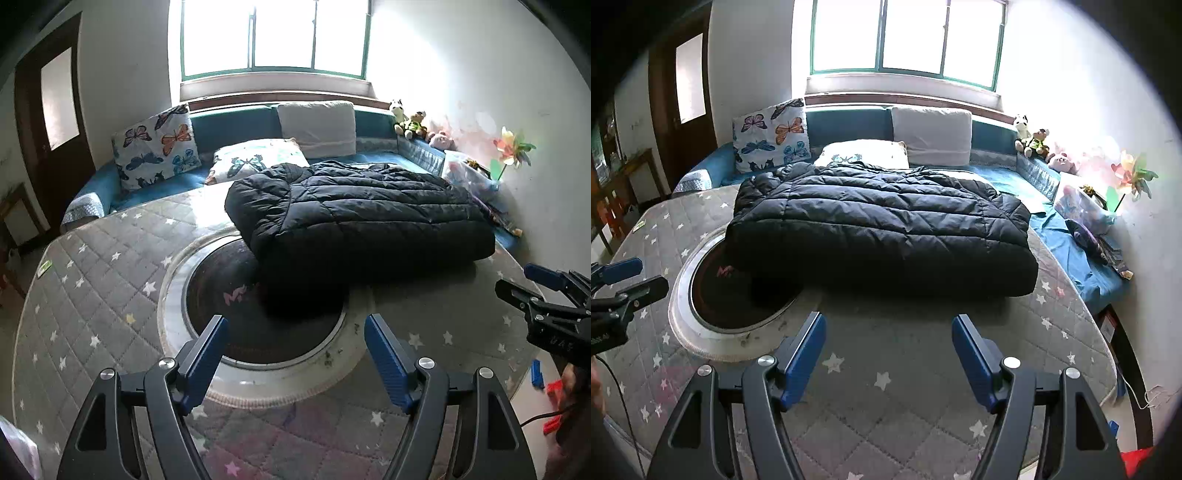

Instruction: Fold large clothes

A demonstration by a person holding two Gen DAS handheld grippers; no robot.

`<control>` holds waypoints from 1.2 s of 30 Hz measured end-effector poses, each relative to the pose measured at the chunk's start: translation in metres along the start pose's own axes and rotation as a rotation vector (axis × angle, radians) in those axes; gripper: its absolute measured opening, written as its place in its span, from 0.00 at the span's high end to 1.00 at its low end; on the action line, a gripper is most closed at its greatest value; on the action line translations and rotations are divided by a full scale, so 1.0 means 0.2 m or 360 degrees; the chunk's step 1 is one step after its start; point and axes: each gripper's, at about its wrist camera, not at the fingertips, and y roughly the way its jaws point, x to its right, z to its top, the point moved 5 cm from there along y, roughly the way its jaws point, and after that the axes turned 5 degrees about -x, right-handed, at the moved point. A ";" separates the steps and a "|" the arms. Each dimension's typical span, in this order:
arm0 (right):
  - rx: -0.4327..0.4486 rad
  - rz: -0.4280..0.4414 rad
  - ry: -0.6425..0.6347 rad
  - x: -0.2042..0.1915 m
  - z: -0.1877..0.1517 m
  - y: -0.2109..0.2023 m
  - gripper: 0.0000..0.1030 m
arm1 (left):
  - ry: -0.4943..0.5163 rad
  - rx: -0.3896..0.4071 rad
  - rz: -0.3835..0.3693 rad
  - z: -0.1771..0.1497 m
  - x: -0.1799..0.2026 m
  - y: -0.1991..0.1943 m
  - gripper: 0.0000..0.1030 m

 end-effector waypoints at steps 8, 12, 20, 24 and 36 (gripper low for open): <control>0.0022 0.0026 0.0007 -0.03 -0.04 -0.04 0.25 | 0.0012 0.0023 0.0059 -0.08 -0.02 -0.09 0.22; 0.0028 0.0033 0.0006 -0.03 -0.05 -0.06 0.25 | -0.0006 -0.0002 0.0056 -0.12 -0.03 -0.09 0.22; 0.0037 0.0037 0.0002 -0.02 -0.06 -0.07 0.25 | -0.0014 -0.0013 0.0056 -0.13 -0.03 -0.08 0.22; 0.0032 0.0039 0.0006 -0.02 -0.06 -0.08 0.25 | -0.0020 -0.0018 0.0045 -0.14 -0.03 -0.08 0.22; 0.0027 0.0042 0.0001 -0.03 -0.06 -0.06 0.25 | -0.0016 -0.0021 0.0041 -0.14 -0.01 -0.05 0.22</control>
